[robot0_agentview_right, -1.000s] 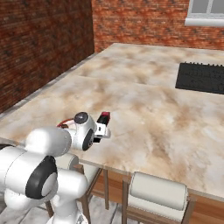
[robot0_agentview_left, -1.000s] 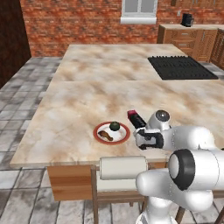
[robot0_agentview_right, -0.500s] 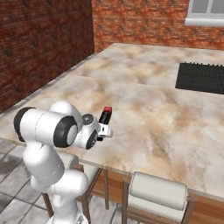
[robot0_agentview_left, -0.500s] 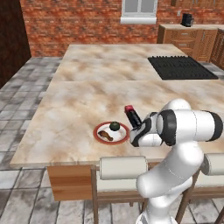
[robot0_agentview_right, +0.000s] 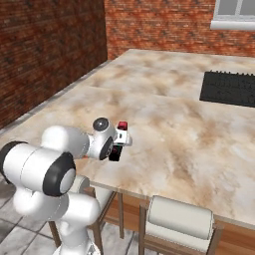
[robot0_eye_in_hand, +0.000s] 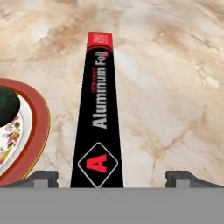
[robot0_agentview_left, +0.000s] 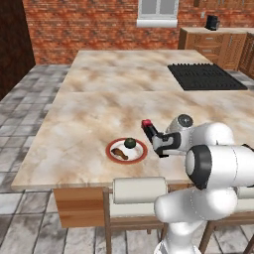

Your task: Retrieve the tupperware and aluminum foil from the cabinet and place them on the dining counter near the plate with squash and chicken drumstick to prepare for storing leftovers.

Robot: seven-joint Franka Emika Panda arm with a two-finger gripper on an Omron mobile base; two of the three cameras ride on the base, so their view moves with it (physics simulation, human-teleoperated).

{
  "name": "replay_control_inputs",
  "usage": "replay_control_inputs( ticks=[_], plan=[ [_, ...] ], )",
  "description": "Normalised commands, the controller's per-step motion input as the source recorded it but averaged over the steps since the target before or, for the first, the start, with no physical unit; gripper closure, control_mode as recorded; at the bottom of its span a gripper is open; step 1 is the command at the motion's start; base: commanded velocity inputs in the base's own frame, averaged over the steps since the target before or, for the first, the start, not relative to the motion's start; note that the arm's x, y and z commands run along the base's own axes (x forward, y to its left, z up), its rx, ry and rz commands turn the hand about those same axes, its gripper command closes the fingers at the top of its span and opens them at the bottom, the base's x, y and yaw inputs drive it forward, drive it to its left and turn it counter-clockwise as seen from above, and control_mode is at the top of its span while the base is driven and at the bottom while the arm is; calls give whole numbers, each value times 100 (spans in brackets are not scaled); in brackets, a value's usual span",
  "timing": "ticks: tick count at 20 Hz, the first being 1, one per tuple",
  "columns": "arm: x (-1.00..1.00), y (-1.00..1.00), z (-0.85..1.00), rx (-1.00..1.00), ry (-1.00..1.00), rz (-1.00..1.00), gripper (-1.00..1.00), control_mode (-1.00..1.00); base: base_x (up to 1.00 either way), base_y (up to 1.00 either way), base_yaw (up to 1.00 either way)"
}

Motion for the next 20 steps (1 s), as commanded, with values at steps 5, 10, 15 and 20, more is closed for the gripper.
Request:
replay_control_inputs(
  ticks=[5, 10, 15, 20],
  plan=[
    [-2, 2, 100, -2, 2, -2, -100, -100, 0, 0, 0],
    [-49, 0, 95, -5, 2, -8, -100, -100, 0, 0, 0],
    [-95, 0, 93, -1, 3, -4, -100, -100, 0, 0, 0],
    [-100, 7, 67, -4, 2, 0, -100, -100, 0, 0, 0]
  ],
)
